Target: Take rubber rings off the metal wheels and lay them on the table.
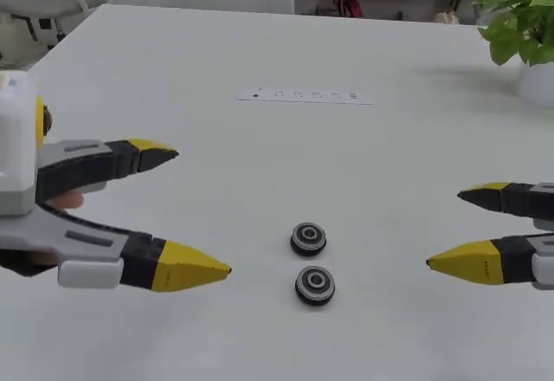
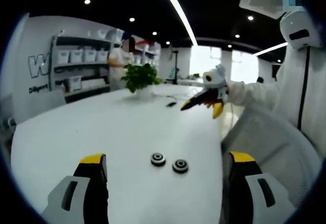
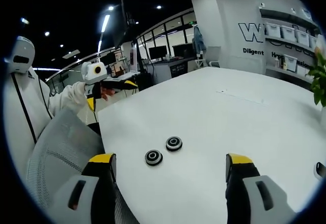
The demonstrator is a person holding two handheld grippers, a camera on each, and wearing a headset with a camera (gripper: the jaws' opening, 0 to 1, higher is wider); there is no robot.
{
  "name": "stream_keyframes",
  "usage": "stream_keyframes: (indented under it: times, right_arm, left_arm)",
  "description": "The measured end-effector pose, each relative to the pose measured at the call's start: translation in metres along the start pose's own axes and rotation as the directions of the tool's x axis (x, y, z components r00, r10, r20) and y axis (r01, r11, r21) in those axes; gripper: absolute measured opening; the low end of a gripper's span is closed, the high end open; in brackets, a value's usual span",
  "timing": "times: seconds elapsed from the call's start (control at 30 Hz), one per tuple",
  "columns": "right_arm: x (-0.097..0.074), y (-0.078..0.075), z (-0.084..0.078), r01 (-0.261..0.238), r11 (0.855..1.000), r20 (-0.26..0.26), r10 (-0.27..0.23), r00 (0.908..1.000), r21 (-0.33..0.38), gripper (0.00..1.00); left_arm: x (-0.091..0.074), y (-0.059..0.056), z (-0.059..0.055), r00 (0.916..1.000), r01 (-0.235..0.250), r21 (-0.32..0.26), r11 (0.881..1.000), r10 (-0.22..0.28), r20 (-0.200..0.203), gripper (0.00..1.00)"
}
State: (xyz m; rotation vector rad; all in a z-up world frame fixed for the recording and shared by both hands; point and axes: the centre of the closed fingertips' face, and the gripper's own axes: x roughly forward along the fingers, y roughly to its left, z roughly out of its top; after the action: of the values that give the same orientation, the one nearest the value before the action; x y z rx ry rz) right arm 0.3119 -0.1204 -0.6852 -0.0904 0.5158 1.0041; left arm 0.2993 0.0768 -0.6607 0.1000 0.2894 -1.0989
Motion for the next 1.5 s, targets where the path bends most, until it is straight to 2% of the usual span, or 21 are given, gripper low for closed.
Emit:
stream_keyframes:
  times: [0.07, 0.17, 0.37, 0.5, 0.63, 0.7, 0.77, 0.83, 0.9, 0.93, 1.03, 1.1, 1.13, 1.17, 1.23, 1.3, 1.37, 1.4, 1.5]
  right_arm:
    - [0.002, 0.0, 0.01, -0.009, 1.0, 0.011, 0.009, 0.9999, -0.017, 0.85]
    - [0.006, 0.002, 0.022, -0.024, 0.999, 0.016, 0.025, 0.9996, -0.043, 0.85]
    - [0.016, 0.004, 0.036, -0.05, 0.993, -0.005, 0.049, 0.9988, -0.104, 0.84]
    - [0.025, 0.003, 0.049, -0.06, 0.99, -0.003, 0.06, 0.9982, -0.124, 0.83]
    - [0.038, 0.003, 0.058, -0.077, 0.985, -0.014, 0.076, 0.997, -0.157, 0.82]
    - [0.045, 0.004, 0.058, -0.093, 0.984, 0.0, 0.094, 0.9955, -0.152, 0.81]
    - [0.053, 0.008, 0.057, -0.116, 0.985, 0.04, 0.122, 0.9917, -0.128, 0.8]
    - [0.058, 0.011, 0.048, -0.138, 0.983, 0.034, 0.143, 0.9891, -0.118, 0.78]
    - [0.063, 0.015, 0.04, -0.156, 0.981, 0.032, 0.161, 0.9864, -0.115, 0.76]
    - [0.064, 0.016, 0.036, -0.168, 0.979, 0.034, 0.173, 0.9843, -0.111, 0.76]
    - [0.069, 0.021, 0.028, -0.208, 0.977, 0.06, 0.211, 0.9758, -0.05, 0.73]
    - [0.072, 0.018, 0.017, -0.202, 0.979, 0.04, 0.203, 0.9784, -0.034, 0.73]
    - [0.074, 0.016, 0.007, -0.191, 0.981, 0.007, 0.191, 0.9815, -0.041, 0.72]
    - [0.076, 0.015, 0.002, -0.187, 0.981, -0.01, 0.187, 0.9823, -0.049, 0.71]
    - [0.08, 0.015, -0.009, -0.198, 0.979, -0.039, 0.197, 0.9797, -0.039, 0.7]
    - [0.084, 0.017, -0.016, -0.211, 0.977, -0.056, 0.209, 0.9763, -0.032, 0.68]
    - [0.087, 0.019, -0.02, -0.222, 0.974, -0.066, 0.219, 0.9735, -0.038, 0.67]
    - [0.089, 0.024, -0.025, -0.239, 0.969, -0.076, 0.234, 0.9693, -0.065, 0.65]
    - [0.094, 0.028, -0.036, -0.259, 0.962, -0.097, 0.25, 0.9632, -0.089, 0.6]
  left_arm:
    - [0.003, 0.001, 0.005, 0.9999, 0.013, 0.017, 1.0, -0.013, 0.0, 1.0]
    - [0.006, 0.003, 0.013, 0.9993, 0.031, 0.054, 0.998, -0.03, -0.024, 1.0]
    - [0.012, 0.01, 0.032, 0.9982, 0.053, 0.093, 0.994, -0.05, -0.032, 1.0]
    - [0.023, 0.021, 0.046, 0.999, 0.044, 0.083, 0.996, -0.042, -0.017, 1.0]
    - [0.035, 0.023, 0.049, 0.9987, 0.05, 0.067, 0.996, -0.049, -0.013, 1.0]
    - [0.04, 0.022, 0.046, 0.9982, 0.057, 0.06, 0.997, -0.055, -0.025, 1.0]
    - [0.046, 0.02, 0.039, 0.9959, 0.067, 0.062, 0.996, -0.063, -0.064, 1.0]
    - [0.054, 0.018, 0.034, 0.9939, 0.072, 0.08, 0.994, -0.065, -0.089, 1.0]
    - [0.063, 0.014, 0.031, 0.9939, 0.079, 0.087, 0.993, -0.071, -0.084, 1.0]
    - [0.069, 0.005, 0.029, 0.9934, 0.091, 0.091, 0.992, -0.084, -0.078, 1.0]
    - [0.078, -0.001, 0.021, 0.9933, 0.102, 0.093, 0.99, -0.096, -0.064, 1.0]
    - [0.085, -0.006, 0.012, 0.9941, 0.105, 0.073, 0.992, -0.103, -0.034, 1.0]
    - [0.086, -0.007, 0.009, 0.9944, 0.103, 0.061, 0.993, -0.102, -0.027, 0.99]
    - [0.088, -0.008, 0.001, 0.9937, 0.107, 0.046, 0.993, -0.105, -0.038, 0.96]
    - [0.091, -0.009, -0.007, 0.993, 0.108, 0.047, 0.993, -0.105, -0.054, 0.91]
    - [0.092, -0.01, -0.017, 0.9913, 0.112, 0.055, 0.992, -0.108, -0.075, 0.92]
    - [0.094, -0.009, -0.02, 0.9931, 0.101, 0.051, 0.994, -0.097, -0.066, 0.92]
    - [0.095, -0.009, -0.019, 0.9941, 0.101, 0.043, 0.994, -0.1, -0.043, 0.91]
    - [0.097, -0.008, -0.022, 0.9945, 0.102, 0.044, 0.994, -0.101, -0.029, 0.85]
